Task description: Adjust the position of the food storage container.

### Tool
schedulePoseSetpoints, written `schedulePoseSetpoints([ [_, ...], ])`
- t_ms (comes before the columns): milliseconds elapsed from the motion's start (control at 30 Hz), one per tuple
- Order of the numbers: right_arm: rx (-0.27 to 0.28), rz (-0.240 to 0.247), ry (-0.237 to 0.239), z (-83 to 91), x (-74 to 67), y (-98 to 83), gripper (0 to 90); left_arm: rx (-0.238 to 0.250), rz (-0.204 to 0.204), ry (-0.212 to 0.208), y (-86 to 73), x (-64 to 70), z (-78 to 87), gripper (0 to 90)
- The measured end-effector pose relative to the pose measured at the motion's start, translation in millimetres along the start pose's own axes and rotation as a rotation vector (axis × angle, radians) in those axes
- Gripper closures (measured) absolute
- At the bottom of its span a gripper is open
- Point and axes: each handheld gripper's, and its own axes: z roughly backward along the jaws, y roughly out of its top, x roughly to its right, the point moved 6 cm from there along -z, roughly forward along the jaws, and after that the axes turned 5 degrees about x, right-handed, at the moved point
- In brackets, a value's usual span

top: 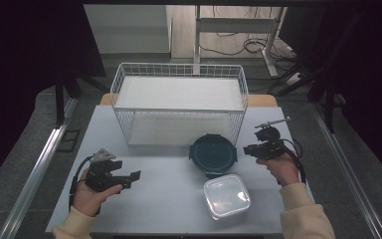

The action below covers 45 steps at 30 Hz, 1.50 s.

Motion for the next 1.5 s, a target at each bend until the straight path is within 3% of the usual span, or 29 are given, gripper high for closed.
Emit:
schedulePoseSetpoints([
  [367, -0.089, -0.026, -0.045, -39.4, 10.2, -7.3, 89.0, -0.011, -0.002, 0.005, -2.2, -1.2, -2.8, 19.0],
  [600, -0.117, -0.002, -0.048, -55.5, 2.7, -9.5, 89.5, -0.012, 0.000, 0.007, -3.0, -2.5, -3.7, 19.0],
  [667, -0.120, 0.006, -0.064, -56.8, 2.5, -9.5, 89.7, -0.012, 0.001, 0.008, -3.2, -2.7, -4.0, 19.0],
  [800, -0.112, -0.017, -0.023, -53.9, -0.9, -7.1, 89.8, -0.021, -0.004, 0.006, -4.3, -2.2, -6.5, 19.0],
  [933, -0.122, 0.011, -0.037, -57.0, -7.8, -5.7, 89.8, -0.023, -0.005, 0.004, -4.8, -0.4, -7.9, 19.0],
  [1500, -0.156, 0.029, 0.030, -62.3, -26.5, -3.0, 89.9, -0.031, -0.004, 0.011, -6.4, -3.4, -9.4, 18.9],
])
